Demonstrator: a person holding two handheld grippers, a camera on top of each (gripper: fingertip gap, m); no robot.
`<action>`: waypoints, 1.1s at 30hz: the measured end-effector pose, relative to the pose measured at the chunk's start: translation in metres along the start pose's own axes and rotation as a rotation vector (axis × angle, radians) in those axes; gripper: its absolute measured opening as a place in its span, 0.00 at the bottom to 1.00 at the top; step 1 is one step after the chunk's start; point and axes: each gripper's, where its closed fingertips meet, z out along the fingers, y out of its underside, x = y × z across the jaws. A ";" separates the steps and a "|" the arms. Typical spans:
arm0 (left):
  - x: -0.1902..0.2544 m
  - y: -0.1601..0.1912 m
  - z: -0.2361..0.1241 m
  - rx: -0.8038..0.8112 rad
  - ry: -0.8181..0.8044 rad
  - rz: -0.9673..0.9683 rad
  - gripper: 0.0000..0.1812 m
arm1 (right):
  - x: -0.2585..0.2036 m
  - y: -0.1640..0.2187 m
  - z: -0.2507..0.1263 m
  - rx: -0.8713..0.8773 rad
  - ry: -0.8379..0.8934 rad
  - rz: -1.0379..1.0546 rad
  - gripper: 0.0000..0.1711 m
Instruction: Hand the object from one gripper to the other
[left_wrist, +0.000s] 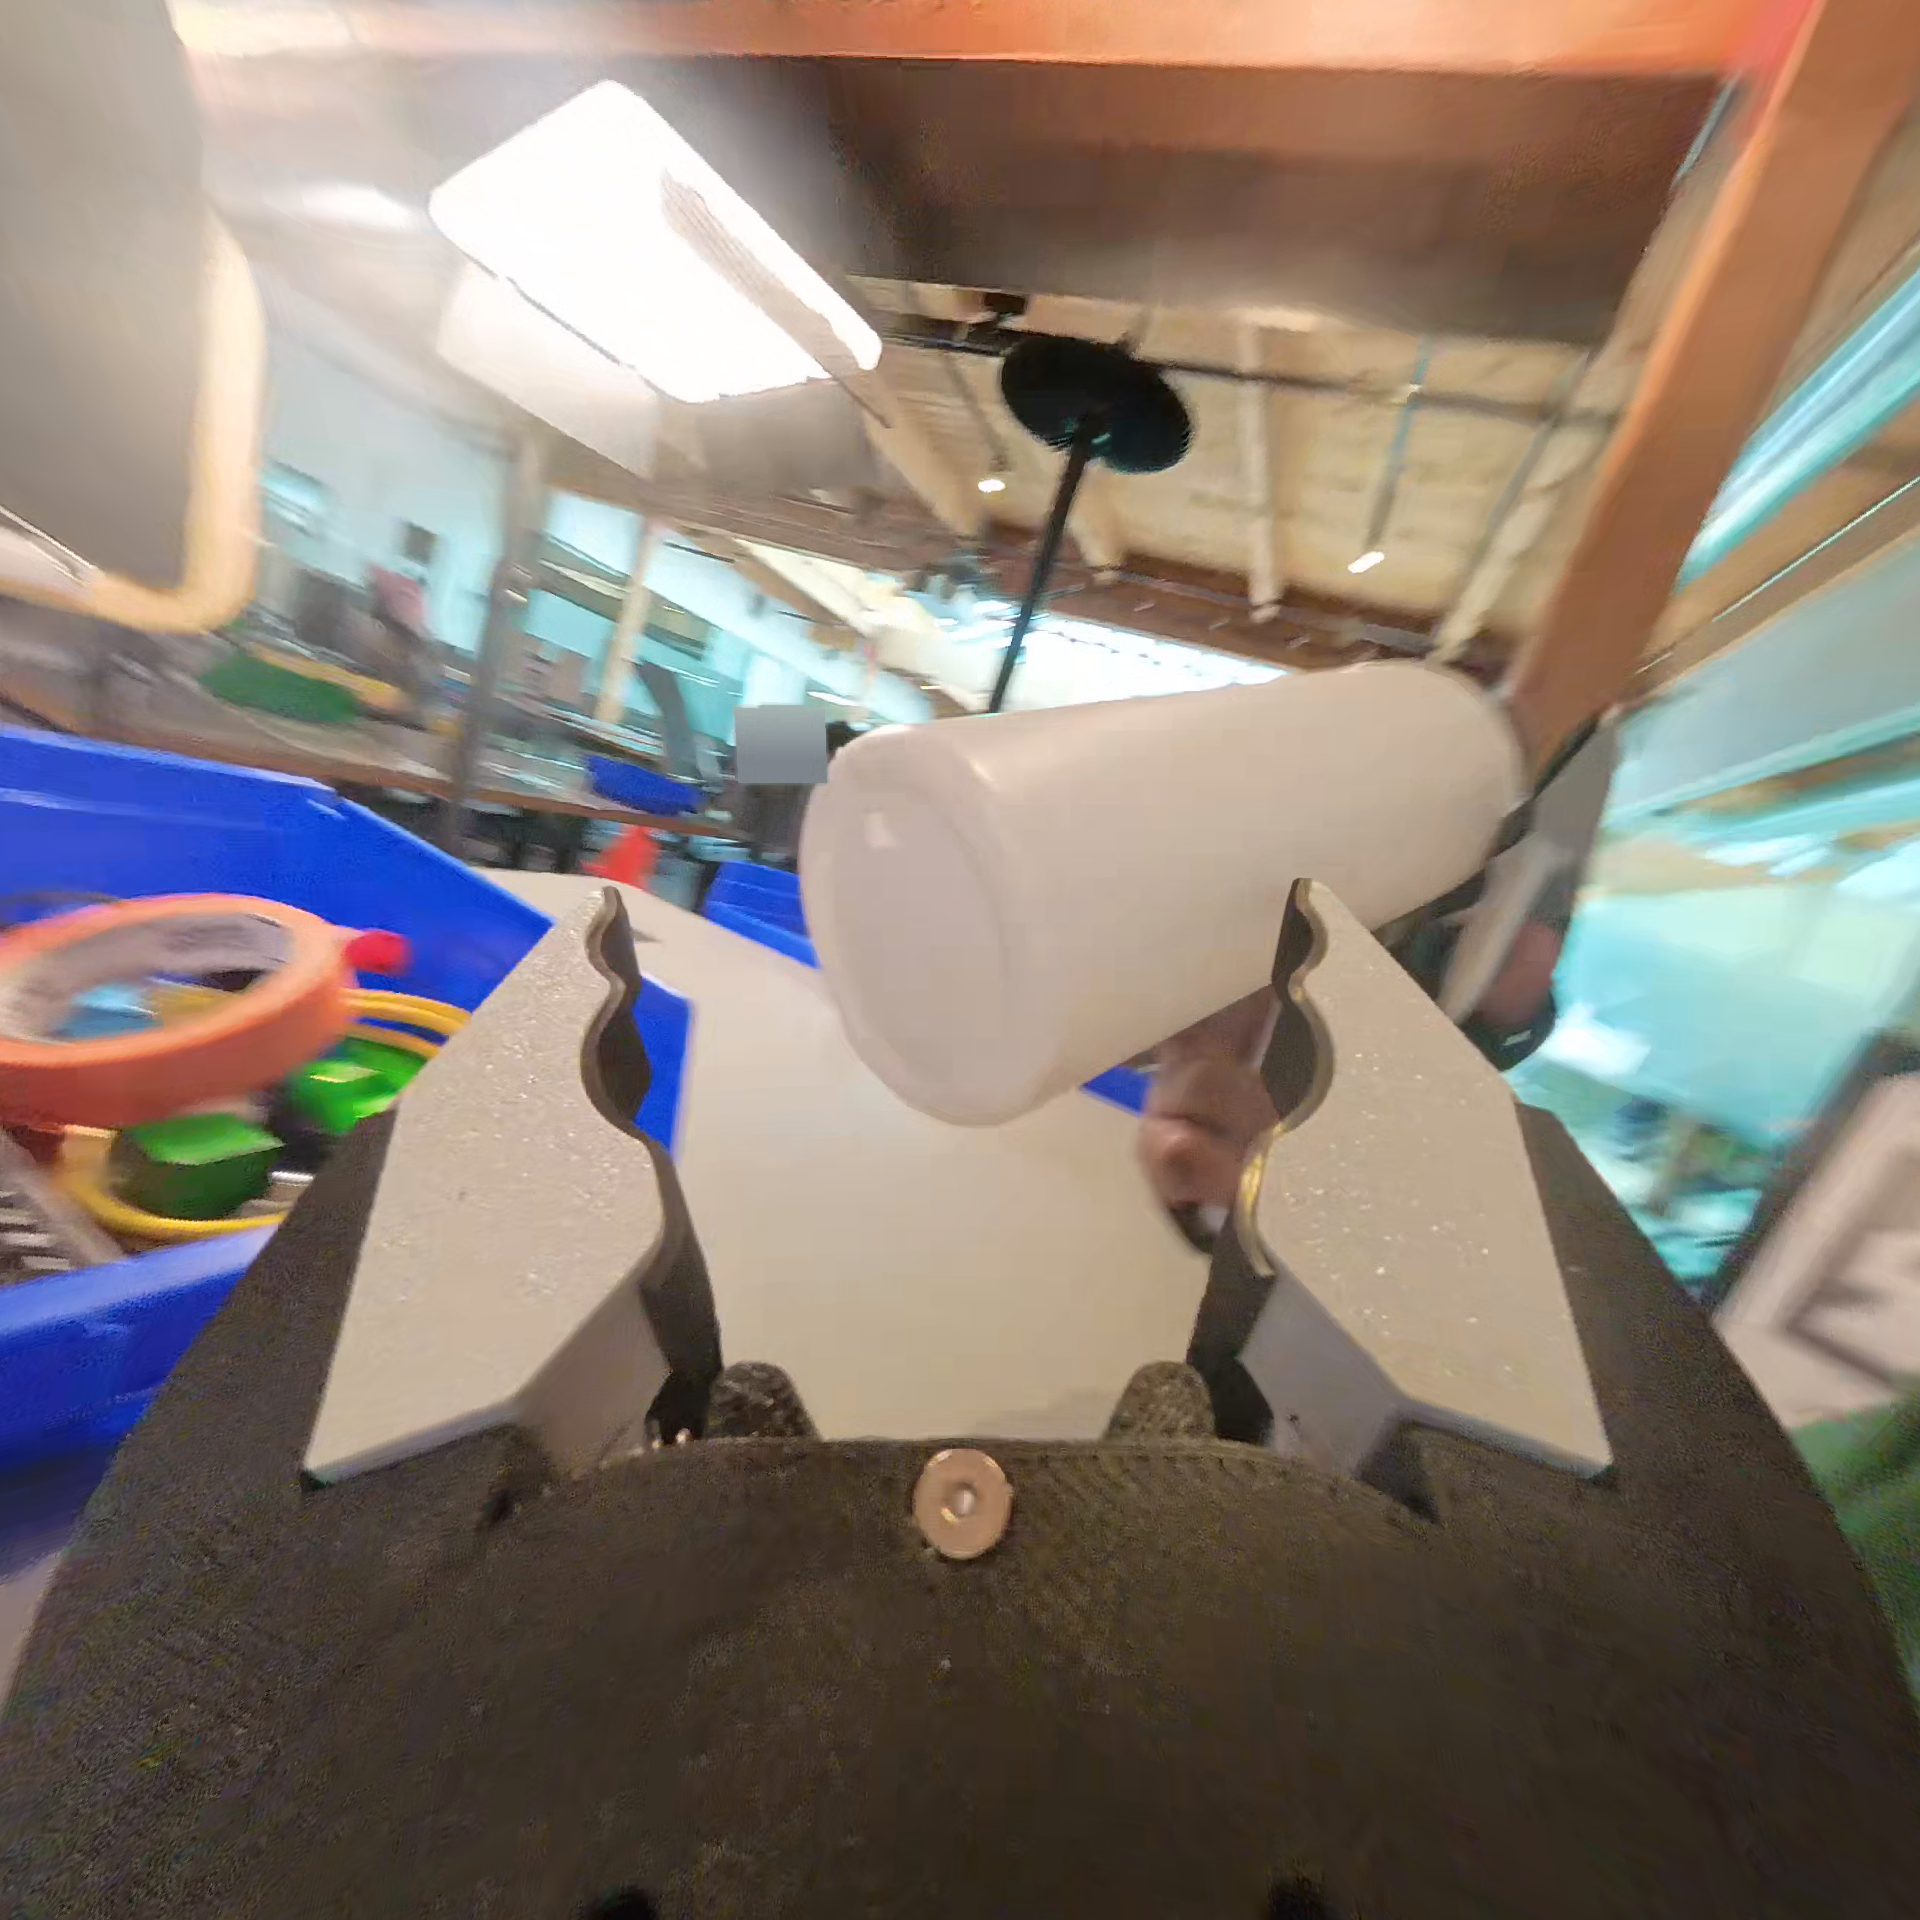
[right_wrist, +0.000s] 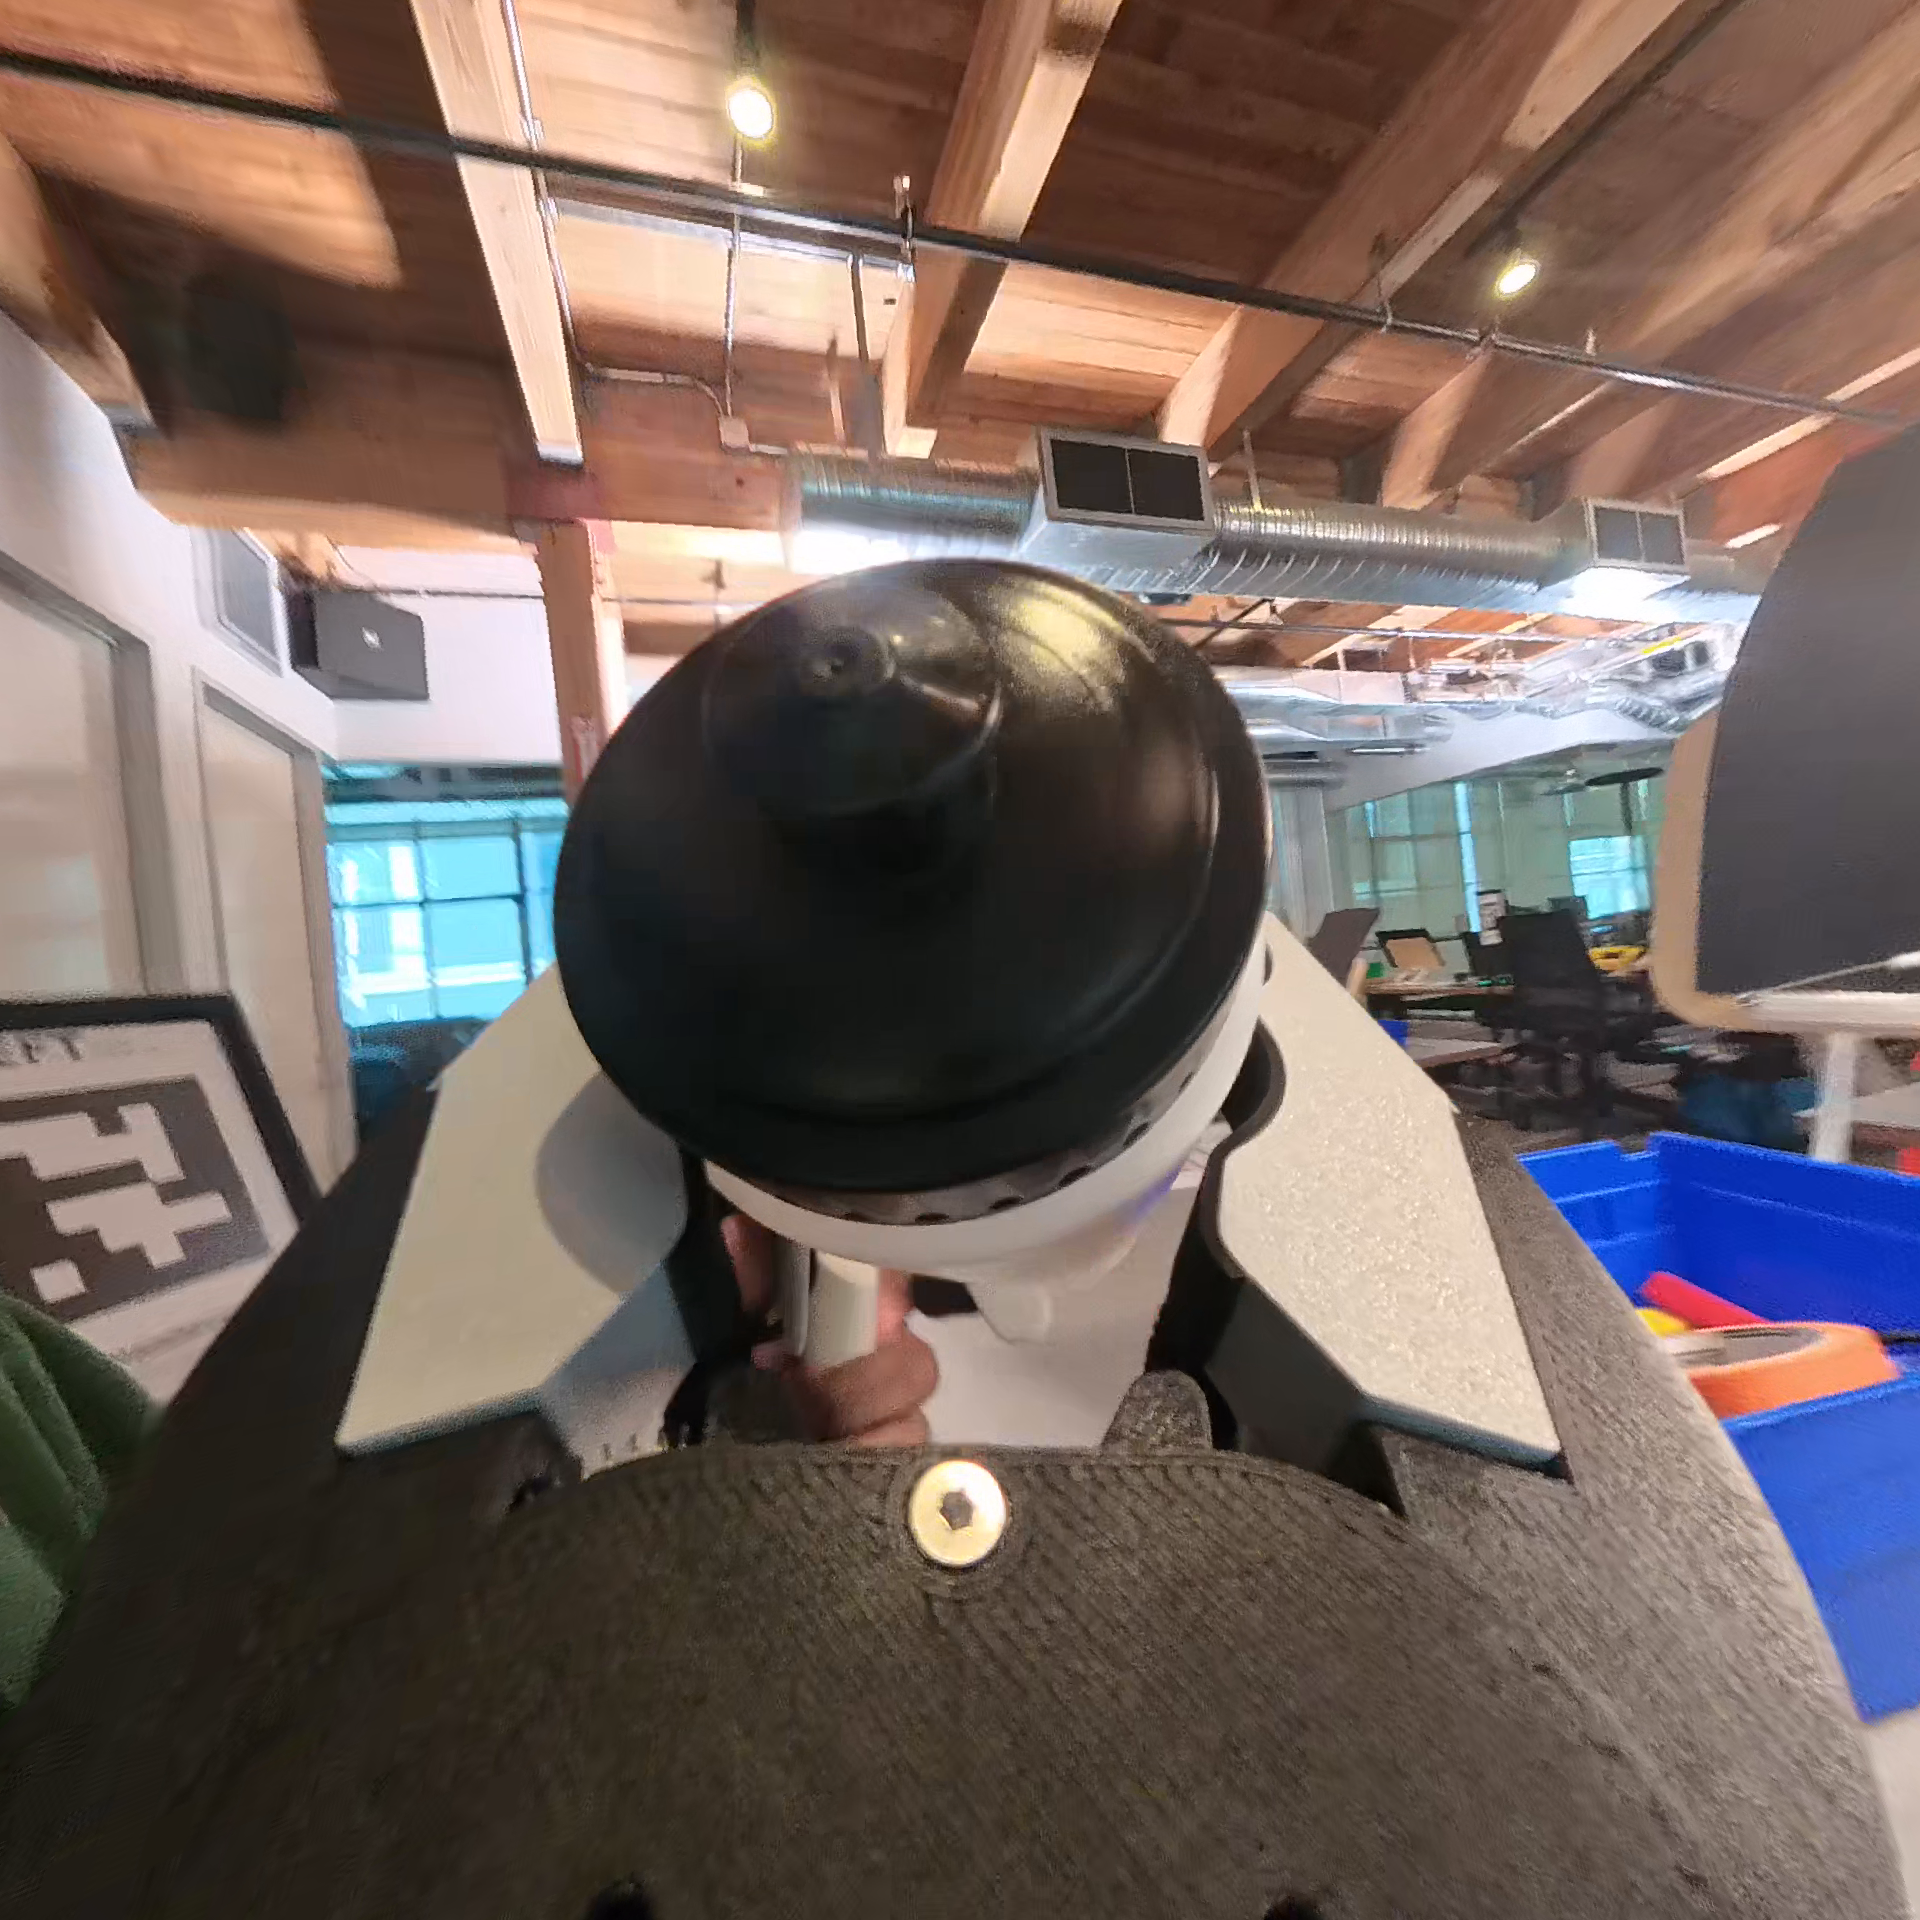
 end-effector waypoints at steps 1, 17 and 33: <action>-0.003 -0.001 -0.001 -0.007 -0.054 0.096 0.68 | 0.001 -0.001 -0.001 -0.024 0.014 -0.063 0.60; 0.015 0.072 0.024 -0.295 -0.244 1.105 0.53 | -0.030 0.098 0.005 -0.682 0.028 -0.591 0.61; -0.009 0.011 0.000 -0.033 -0.085 -0.005 0.48 | -0.004 0.080 0.004 -0.530 0.074 -0.510 0.64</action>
